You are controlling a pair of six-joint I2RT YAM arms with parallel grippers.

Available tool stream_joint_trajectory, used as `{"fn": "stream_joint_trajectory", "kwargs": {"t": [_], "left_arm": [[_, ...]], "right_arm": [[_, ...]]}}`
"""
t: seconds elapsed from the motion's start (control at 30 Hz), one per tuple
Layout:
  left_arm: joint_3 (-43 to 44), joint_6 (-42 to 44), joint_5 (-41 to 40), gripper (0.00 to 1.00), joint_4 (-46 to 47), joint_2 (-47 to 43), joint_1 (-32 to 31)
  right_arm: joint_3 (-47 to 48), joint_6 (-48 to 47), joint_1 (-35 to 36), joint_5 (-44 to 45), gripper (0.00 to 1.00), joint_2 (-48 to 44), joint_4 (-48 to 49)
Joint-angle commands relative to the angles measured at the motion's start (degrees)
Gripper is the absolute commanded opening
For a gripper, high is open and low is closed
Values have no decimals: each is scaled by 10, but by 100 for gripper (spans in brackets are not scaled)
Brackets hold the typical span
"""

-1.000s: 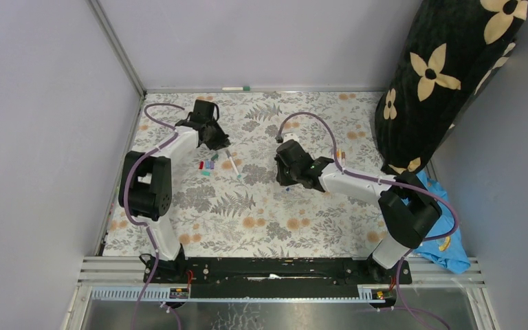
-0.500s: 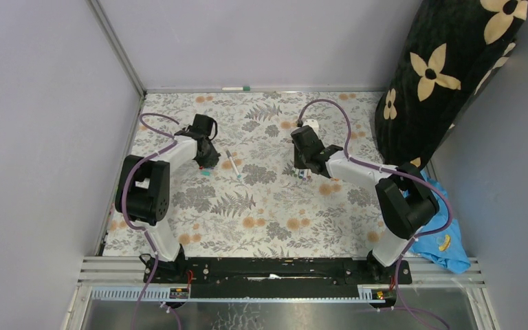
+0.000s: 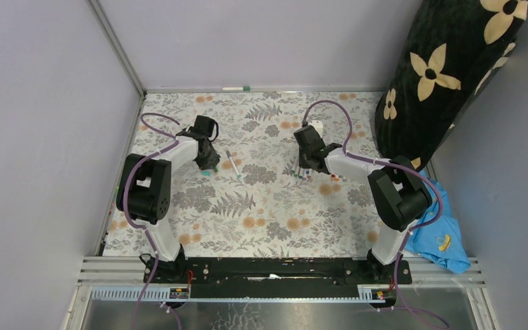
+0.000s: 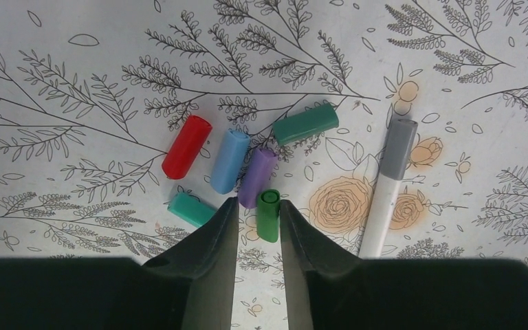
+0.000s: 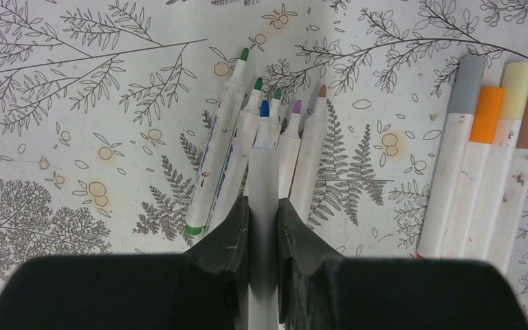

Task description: Open the pen caps

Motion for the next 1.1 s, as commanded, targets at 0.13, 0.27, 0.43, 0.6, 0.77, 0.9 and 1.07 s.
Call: {"fn": "stream_joint_trajectory", "kwargs": {"t": [0.13,0.27,0.43,0.6,0.77,0.9,1.07], "left_arm": [[-8,3,-22,35,6,-7,-2],[-9,2,-21,35,6,-22,-2],[-5,1,-19,36,4,-33,-2],[-4,0,-15,36,3,-42,-2],[-5,0,-15,36,3,-52,-2],[-6,-4,-8,36,4,-57,-1],[-11,-7,4,36,9,-75,-2]], "right_arm": [[38,0,-7,13,18,27,13],[39,3,-10,13,24,36,12],[35,4,-10,11,30,35,13],[34,3,-10,11,32,26,12],[31,-7,-10,12,33,0,18],[43,-24,-9,6,33,-22,7],[49,-51,-2,-34,34,-47,17]]}}
